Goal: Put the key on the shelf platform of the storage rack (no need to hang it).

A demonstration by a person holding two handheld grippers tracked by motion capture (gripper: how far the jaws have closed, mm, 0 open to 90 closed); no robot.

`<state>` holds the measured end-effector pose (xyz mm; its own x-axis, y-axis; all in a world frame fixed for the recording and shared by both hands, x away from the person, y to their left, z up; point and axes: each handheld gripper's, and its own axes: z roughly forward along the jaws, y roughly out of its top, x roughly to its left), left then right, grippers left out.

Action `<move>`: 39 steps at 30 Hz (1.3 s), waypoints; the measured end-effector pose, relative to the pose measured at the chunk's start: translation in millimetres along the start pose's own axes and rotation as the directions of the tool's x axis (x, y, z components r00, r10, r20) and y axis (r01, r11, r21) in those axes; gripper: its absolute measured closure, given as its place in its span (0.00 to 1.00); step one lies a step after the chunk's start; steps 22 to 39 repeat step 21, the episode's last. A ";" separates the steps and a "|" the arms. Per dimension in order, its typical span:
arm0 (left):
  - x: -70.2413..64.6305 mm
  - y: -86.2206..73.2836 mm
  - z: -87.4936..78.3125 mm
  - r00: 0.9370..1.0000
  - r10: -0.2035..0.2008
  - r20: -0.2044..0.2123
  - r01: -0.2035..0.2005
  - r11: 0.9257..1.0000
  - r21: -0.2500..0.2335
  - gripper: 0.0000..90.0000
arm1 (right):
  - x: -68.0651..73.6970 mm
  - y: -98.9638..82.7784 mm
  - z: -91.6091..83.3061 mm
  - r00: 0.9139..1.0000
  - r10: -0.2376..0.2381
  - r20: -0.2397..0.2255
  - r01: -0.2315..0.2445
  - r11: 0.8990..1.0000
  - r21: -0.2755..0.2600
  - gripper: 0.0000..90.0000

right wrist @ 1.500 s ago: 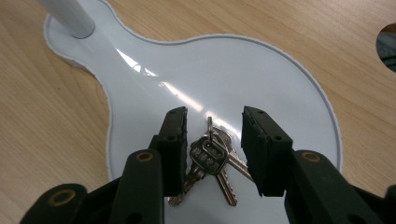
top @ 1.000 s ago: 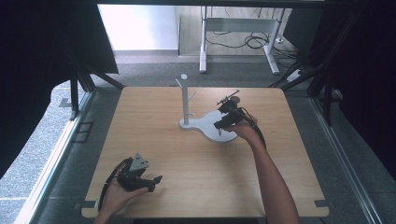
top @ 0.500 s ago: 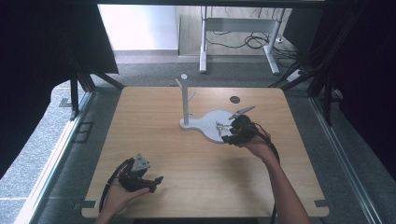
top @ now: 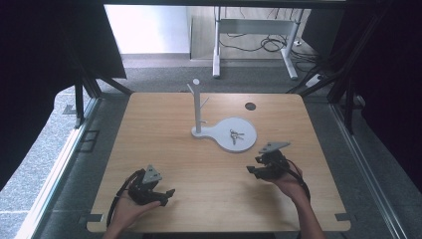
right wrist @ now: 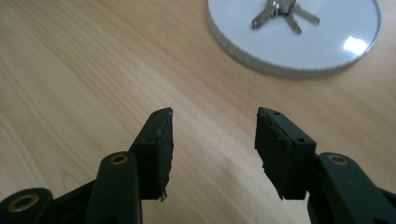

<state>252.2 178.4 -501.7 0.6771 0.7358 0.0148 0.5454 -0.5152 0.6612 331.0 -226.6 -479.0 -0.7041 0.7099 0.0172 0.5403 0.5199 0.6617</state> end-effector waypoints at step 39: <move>-2.4 0.7 1.8 1.000 0.007 -0.001 -0.007 1.000 0.004 0.24 | -1.0 -58.5 -7.5 0.998 0.053 0.034 -0.053 0.998 -0.014 0.53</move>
